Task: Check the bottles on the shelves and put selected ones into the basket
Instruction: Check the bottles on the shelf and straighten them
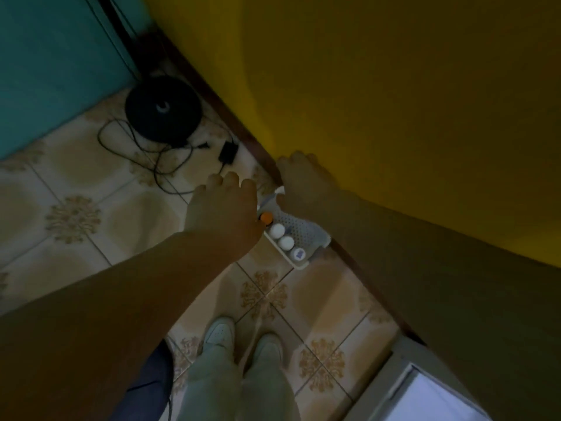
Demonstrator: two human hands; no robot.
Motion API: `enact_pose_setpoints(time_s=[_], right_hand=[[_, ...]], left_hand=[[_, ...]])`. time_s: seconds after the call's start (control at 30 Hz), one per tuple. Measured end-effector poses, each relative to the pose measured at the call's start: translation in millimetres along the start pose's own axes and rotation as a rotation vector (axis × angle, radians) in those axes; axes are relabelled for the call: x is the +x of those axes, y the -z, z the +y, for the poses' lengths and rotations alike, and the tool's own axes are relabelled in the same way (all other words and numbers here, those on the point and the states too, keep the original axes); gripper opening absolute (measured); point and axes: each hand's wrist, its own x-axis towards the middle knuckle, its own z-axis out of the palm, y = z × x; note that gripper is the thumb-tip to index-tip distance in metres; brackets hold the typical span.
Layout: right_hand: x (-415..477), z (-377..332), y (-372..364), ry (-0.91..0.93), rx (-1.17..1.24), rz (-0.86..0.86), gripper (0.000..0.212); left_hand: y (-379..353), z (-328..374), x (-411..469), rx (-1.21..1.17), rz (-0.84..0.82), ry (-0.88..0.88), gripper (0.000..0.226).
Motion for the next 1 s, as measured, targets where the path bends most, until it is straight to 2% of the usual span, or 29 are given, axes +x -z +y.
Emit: enact_pose_setpoints(time_s=[0.1,0.33,0.53,0.63,0.83,1.0], right_hand=[[-37,2,85,0.016,-0.004,0.081,0.05],[-144,-5,259,-0.013,0.007,0.315,0.042],[-263,0,366,-0.095,-0.042,0.451,0.051],[-328,5,391,-0.177,-0.005,0.484,0.05],[-477,15,402,-0.358,0.027,0.613,0.046],[-630,37,377,-0.635,0.027,0.684,0.044]], left_hand=[[76,9,-35,0.017,0.069,-0.012,0.053],[261,27,-113,-0.02,0.311,-0.022,0.048],[377,57,-204,0.019,0.429,-0.031,0.056],[414,85,-252,-0.009,0.465,-0.08,0.055],[455,165,-341,0.049,0.513,-0.304,0.049],[457,246,-424,0.072,0.543,-0.571,0.053]])
